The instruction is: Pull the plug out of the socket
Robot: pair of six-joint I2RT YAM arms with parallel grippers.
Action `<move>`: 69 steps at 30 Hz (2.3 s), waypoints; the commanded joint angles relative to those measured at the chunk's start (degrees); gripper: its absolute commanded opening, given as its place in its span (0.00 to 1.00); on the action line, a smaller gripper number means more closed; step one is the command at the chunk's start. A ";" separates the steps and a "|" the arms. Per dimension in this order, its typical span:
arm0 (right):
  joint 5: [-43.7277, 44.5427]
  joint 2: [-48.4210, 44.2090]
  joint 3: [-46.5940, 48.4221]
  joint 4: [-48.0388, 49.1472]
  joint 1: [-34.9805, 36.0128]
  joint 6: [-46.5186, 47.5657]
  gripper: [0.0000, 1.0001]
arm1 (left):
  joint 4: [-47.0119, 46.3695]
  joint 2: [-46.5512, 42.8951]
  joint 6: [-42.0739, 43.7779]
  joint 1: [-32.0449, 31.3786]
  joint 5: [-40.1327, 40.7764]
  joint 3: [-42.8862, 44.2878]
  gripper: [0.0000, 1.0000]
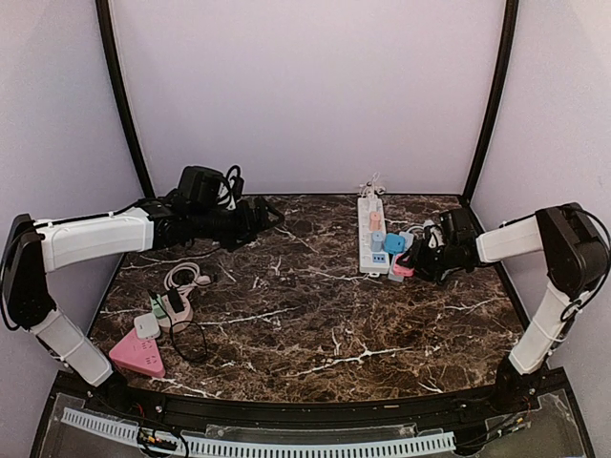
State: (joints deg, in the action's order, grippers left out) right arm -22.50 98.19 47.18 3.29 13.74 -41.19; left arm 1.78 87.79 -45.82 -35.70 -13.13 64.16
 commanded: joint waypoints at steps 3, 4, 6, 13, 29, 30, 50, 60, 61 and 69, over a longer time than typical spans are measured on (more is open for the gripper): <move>-0.07 -3.51 -3.05 -2.51 -0.18 0.83 0.40 | -0.65 1.12 -0.76 -0.84 -1.32 1.41 0.98; 0.03 -3.68 -3.28 -2.60 -0.12 1.04 0.36 | -0.88 1.41 -0.85 -0.96 -1.52 1.41 0.98; -0.05 -3.60 -3.32 -3.07 -0.29 1.57 0.22 | -1.30 1.96 -1.11 -1.15 -1.88 1.36 0.98; -4.14 -3.74 -4.93 -3.11 -0.40 2.18 0.07 | -1.61 3.25 -2.00 -2.22 -3.05 1.04 0.98; -18.61 -17.55 -18.95 -5.79 2.00 -0.71 0.03 | -9.00 8.22 -5.77 -6.04 -7.96 0.80 0.98; -18.63 -19.00 -19.70 -6.60 2.60 -0.95 0.03 | -9.80 8.83 -6.30 -6.31 -8.14 0.81 0.98; -16.49 -25.35 -24.39 -5.23 16.98 -6.62 0.12 | -18.80 27.96 -14.88 -17.33 -17.66 14.25 0.71; -11.88 -29.50 -27.26 -4.69 17.02 -9.45 0.33 | -16.72 35.78 -13.98 -19.52 -18.96 21.78 0.41; -11.52 -29.91 -27.50 -4.69 17.02 -9.68 0.35 | -16.35 36.68 -13.88 -19.63 -19.22 22.45 0.38; -10.47 -31.72 -29.39 -1.18 16.92 -11.86 0.41 | -11.69 41.05 -12.88 -20.28 -19.32 28.53 0.27</move>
State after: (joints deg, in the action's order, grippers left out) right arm -34.30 66.83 19.22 -1.17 30.39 -51.55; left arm -13.19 127.87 -59.66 -55.46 -31.53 90.11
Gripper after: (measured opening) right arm 0.404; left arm 0.286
